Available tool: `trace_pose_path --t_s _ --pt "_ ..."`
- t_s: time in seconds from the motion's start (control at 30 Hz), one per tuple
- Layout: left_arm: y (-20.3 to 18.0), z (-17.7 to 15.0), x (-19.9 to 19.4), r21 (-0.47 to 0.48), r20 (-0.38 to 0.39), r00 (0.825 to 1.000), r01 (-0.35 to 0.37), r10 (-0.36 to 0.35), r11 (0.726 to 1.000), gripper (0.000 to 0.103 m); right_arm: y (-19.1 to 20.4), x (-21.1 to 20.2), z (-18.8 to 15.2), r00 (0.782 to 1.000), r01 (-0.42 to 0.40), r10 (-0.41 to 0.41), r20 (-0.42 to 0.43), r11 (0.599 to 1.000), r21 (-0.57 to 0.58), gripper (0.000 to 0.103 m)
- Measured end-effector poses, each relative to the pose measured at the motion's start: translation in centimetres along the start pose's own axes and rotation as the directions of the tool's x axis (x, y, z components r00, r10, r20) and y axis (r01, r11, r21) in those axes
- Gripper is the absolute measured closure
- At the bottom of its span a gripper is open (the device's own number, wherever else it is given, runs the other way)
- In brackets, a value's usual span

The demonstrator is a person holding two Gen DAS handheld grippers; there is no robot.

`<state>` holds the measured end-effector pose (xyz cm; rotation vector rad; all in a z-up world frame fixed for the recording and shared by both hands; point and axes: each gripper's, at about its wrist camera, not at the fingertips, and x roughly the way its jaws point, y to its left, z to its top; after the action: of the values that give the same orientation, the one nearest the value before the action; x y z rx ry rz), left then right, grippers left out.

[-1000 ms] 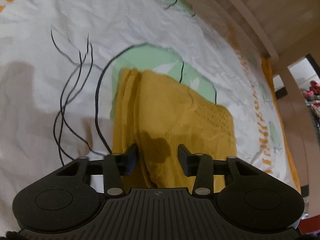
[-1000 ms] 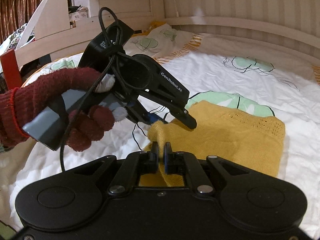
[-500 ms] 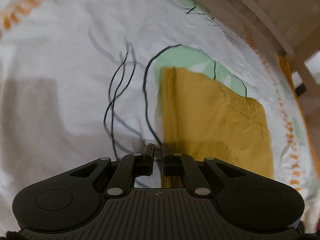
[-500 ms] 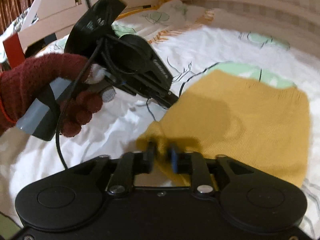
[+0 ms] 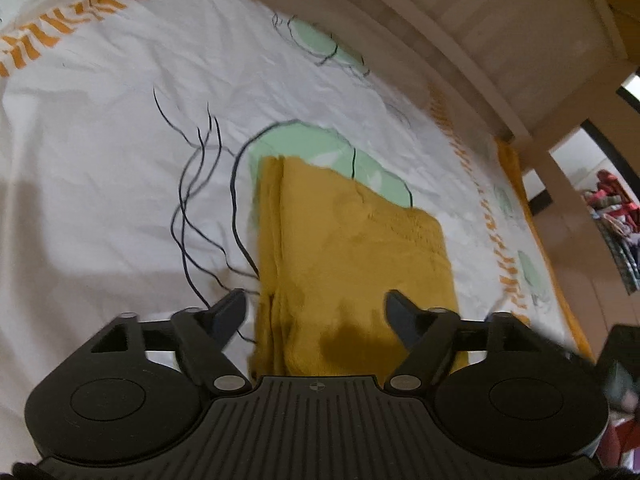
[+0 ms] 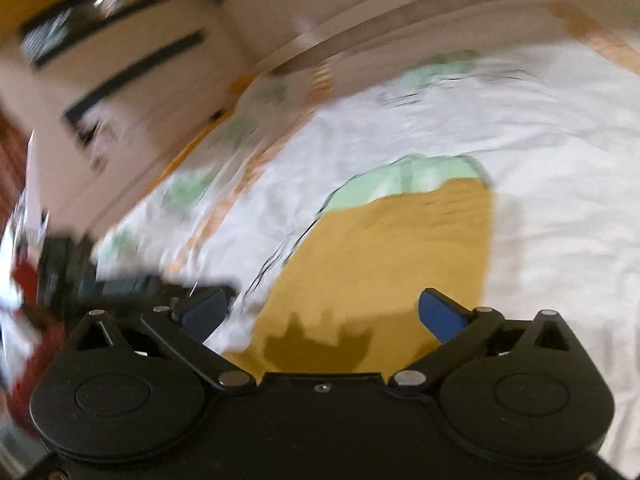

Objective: Fold small clothes

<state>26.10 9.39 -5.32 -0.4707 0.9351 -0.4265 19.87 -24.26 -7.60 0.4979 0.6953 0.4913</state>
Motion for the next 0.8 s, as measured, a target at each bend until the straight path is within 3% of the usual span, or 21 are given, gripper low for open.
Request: trace_pose_path --t_s 0.1,0.37,0.6,0.8 --pt "0.4 -0.3 0.3 -0.016 0.005 1.000 0.011 -0.011 1.000 0.017 -2.6 -0.2 1.0 0.999 0.030 -0.032 0.014 0.995 0.099 0.000" --pt "2.1 -0.5 0.2 -0.027 -0.016 1.000 0.005 -0.005 1.000 0.007 -6.7 1.2 1.2 0.996 0.091 -0.088 -0.024 0.975 0.201 0.000" --pt "2.4 -1.1 2.3 -0.048 -0.111 0.992 0.050 -0.055 0.998 0.006 -8.9 2.6 0.9 0.997 0.063 -0.053 -0.049 0.970 0.235 0.000" --pt "1.2 -1.3 4.6 -0.019 -0.137 0.988 0.067 -0.069 0.998 0.001 -9.3 4.0 1.0 0.999 -0.005 0.016 -0.048 0.974 0.227 0.000"
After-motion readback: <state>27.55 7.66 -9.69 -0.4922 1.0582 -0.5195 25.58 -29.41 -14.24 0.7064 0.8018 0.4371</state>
